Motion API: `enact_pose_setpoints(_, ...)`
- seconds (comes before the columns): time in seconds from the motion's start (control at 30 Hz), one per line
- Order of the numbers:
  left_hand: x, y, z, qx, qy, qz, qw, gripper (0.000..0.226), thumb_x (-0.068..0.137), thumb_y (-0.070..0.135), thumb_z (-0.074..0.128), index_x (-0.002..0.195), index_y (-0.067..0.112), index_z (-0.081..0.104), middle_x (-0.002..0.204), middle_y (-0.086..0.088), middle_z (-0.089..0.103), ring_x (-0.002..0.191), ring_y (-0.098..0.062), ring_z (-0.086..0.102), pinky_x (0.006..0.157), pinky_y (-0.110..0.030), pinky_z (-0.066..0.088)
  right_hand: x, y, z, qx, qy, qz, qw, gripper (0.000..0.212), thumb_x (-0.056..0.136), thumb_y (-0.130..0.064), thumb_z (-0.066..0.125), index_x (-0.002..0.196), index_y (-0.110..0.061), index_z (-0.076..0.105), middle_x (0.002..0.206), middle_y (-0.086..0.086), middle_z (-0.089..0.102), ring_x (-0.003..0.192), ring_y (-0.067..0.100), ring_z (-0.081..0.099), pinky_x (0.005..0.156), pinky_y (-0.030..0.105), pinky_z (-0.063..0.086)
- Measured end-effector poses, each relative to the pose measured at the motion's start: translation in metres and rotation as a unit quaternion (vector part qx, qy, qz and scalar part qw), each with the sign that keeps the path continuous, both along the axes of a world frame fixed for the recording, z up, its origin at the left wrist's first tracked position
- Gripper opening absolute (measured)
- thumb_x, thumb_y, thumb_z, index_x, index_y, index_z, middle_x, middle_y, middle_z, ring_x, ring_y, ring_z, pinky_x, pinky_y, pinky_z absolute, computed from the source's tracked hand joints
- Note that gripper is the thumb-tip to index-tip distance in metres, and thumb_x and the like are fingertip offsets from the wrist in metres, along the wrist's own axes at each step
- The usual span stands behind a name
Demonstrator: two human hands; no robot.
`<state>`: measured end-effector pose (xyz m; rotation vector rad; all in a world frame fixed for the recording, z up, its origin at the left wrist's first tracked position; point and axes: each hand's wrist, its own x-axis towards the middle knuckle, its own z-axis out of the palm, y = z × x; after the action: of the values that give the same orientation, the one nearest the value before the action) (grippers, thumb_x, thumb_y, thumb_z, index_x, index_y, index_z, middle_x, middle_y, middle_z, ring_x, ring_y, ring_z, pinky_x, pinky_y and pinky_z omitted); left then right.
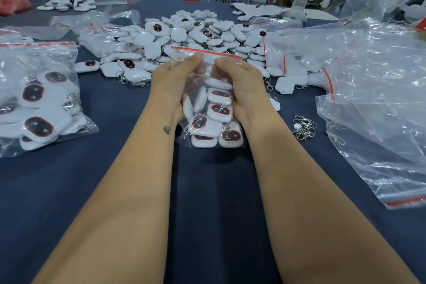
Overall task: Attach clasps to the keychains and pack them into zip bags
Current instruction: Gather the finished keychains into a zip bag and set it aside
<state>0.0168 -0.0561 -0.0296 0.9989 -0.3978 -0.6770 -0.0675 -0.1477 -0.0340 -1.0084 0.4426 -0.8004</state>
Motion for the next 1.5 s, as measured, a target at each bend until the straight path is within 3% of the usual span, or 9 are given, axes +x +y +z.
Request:
enact_pose_setpoints(0.27, -0.005, 0.002, -0.002, -0.018, -0.042, -0.008, 0.999, 0.018, 0.087, 0.001, 0.067, 0.071, 0.004, 0.072, 0.068, -0.010, 0.073, 0.063, -0.022, 0.070, 0.061, -0.033, 0.059, 0.001, 0.006, 0.001, -0.009, -0.015, 0.049, 0.999, 0.003, 0.082, 0.003, 0.070, 0.083, 0.000, 0.068, 0.080, 0.021, 0.066, 0.073, 0.031, 0.063, 0.085, 0.055, 0.052)
enact_pose_setpoints(0.43, -0.005, 0.000, -0.004, -0.001, -0.082, -0.002, 0.997, 0.020, 0.087, 0.003, 0.069, 0.069, 0.009, 0.075, 0.072, -0.011, 0.074, 0.068, -0.024, 0.071, 0.069, -0.037, 0.060, 0.001, 0.006, -0.001, -0.045, 0.001, 0.017, 0.999, 0.005, 0.081, 0.002, 0.072, 0.079, -0.002, 0.072, 0.075, 0.017, 0.071, 0.068, 0.029, 0.068, 0.077, 0.047, 0.057)
enact_pose_setpoints(0.83, -0.003, -0.003, -0.006, 0.051, -0.115, 0.044, 0.991, 0.011, 0.091, 0.009, 0.068, 0.083, 0.008, 0.076, 0.090, -0.016, 0.075, 0.088, -0.033, 0.072, 0.085, -0.050, 0.058, 0.007, 0.005, -0.003, -0.062, 0.058, 0.020, 0.996, 0.009, 0.082, -0.007, 0.069, 0.074, -0.009, 0.073, 0.083, 0.020, 0.070, 0.080, 0.035, 0.066, 0.090, 0.060, 0.053)
enact_pose_setpoints(0.9, -0.003, -0.003, -0.005, 0.045, -0.107, 0.052, 0.992, 0.012, 0.091, 0.008, 0.067, 0.098, -0.001, 0.071, 0.100, -0.021, 0.072, 0.097, -0.038, 0.070, 0.089, -0.055, 0.055, 0.006, 0.003, -0.002, -0.047, 0.056, 0.012, 0.997, 0.015, 0.083, -0.009, 0.068, 0.068, -0.011, 0.072, 0.077, 0.016, 0.070, 0.073, 0.031, 0.066, 0.082, 0.052, 0.055)
enact_pose_setpoints(1.0, -0.003, -0.002, -0.005, 0.034, -0.072, 0.067, 0.995, 0.010, 0.089, 0.011, 0.071, 0.085, 0.001, 0.072, 0.097, -0.025, 0.071, 0.094, -0.040, 0.069, 0.089, -0.059, 0.054, 0.004, -0.001, -0.002, -0.048, 0.041, -0.017, 0.998, 0.017, 0.087, -0.007, 0.065, 0.071, -0.008, 0.068, 0.068, 0.009, 0.067, 0.061, 0.021, 0.063, 0.069, 0.034, 0.055)
enact_pose_setpoints(1.23, 0.006, -0.004, -0.002, 0.055, 0.009, 0.100, 0.993, 0.037, 0.102, 0.033, 0.050, 0.079, 0.009, 0.066, 0.067, -0.002, 0.072, 0.061, -0.018, 0.071, 0.062, -0.030, 0.060, 0.003, -0.005, -0.002, -0.012, 0.034, -0.061, 0.997, 0.025, 0.083, -0.004, 0.063, 0.060, -0.013, 0.067, 0.069, 0.005, 0.065, 0.075, 0.025, 0.059, 0.087, 0.049, 0.051)
enact_pose_setpoints(1.33, 0.008, -0.004, -0.004, 0.084, -0.015, 0.102, 0.991, 0.034, 0.102, 0.036, 0.049, 0.091, 0.007, 0.064, 0.085, -0.008, 0.068, 0.080, -0.025, 0.068, 0.083, -0.043, 0.060, 0.003, 0.000, 0.000, -0.026, 0.051, -0.045, 0.997, 0.016, 0.091, -0.012, 0.062, 0.075, -0.010, 0.067, 0.077, 0.010, 0.067, 0.074, 0.025, 0.062, 0.083, 0.045, 0.053)
enact_pose_setpoints(1.43, 0.007, -0.004, -0.006, 0.076, -0.040, 0.104, 0.991, 0.033, 0.103, 0.032, 0.049, 0.088, 0.007, 0.065, 0.072, -0.001, 0.071, 0.067, -0.016, 0.068, 0.063, -0.029, 0.059, 0.003, -0.001, -0.001, -0.055, 0.042, -0.073, 0.995, 0.026, 0.097, -0.017, 0.060, 0.073, -0.011, 0.068, 0.066, 0.004, 0.067, 0.062, 0.016, 0.062, 0.071, 0.033, 0.054)
enact_pose_setpoints(1.5, 0.003, -0.004, -0.003, 0.061, -0.038, 0.088, 0.993, 0.031, 0.102, 0.030, 0.052, 0.084, 0.010, 0.067, 0.069, -0.002, 0.073, 0.064, -0.017, 0.068, 0.066, -0.030, 0.059, 0.002, -0.001, -0.002, -0.070, 0.036, -0.084, 0.993, 0.029, 0.098, -0.017, 0.058, 0.071, -0.012, 0.067, 0.060, -0.001, 0.065, 0.054, 0.010, 0.060, 0.060, 0.024, 0.054)
